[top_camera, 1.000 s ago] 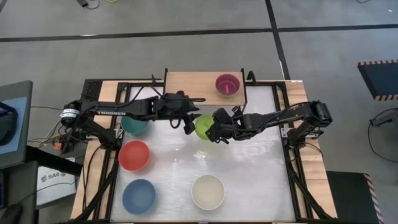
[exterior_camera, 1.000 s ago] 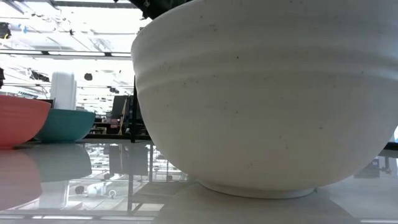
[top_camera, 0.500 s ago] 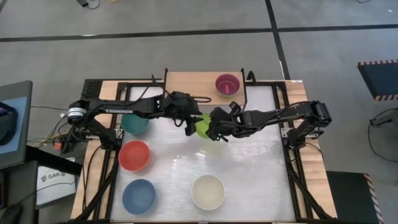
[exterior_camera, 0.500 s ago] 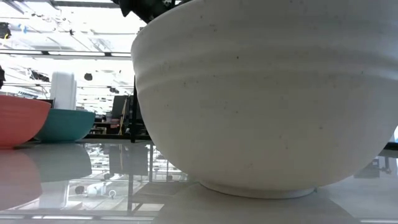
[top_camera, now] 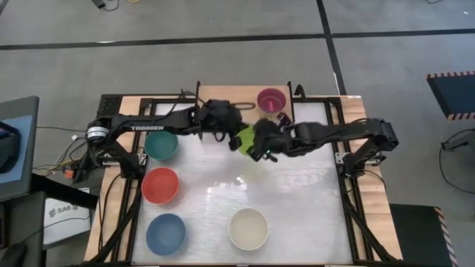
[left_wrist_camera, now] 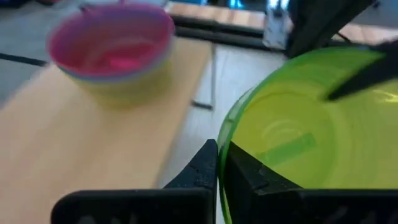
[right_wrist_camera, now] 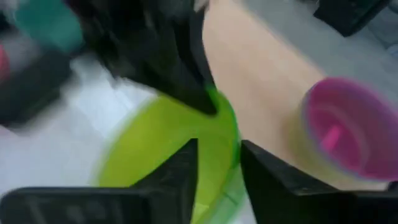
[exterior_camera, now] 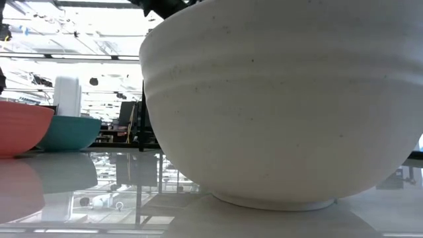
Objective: Place and stack bowls onto a shelf
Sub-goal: Stack the light green bowl on top of the red bowl on the shelf
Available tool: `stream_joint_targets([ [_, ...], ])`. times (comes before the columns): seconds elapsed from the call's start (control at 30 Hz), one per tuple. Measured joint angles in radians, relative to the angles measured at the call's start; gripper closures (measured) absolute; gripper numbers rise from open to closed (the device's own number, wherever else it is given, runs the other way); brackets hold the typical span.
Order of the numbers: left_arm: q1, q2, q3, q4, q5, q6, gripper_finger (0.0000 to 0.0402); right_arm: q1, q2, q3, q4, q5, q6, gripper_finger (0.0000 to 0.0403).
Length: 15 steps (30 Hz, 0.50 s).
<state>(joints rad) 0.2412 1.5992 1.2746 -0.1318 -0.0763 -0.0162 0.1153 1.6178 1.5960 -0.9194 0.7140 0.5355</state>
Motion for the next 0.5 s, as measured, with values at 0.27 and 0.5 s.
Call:
stream_joint_targets([
  [0.27, 0.080, 0.147, 0.281, -0.032, -0.148, -0.049, 0.0401, -0.004, -0.107, 0.217, -0.312, 0.098, 0.209, 0.0180],
  [0.5, 0.144, 0.332, 0.566, -0.073, -0.167, -0.109, 0.0401, 0.003, -0.208, 0.218, -0.416, 0.123, 0.328, 0.0178],
])
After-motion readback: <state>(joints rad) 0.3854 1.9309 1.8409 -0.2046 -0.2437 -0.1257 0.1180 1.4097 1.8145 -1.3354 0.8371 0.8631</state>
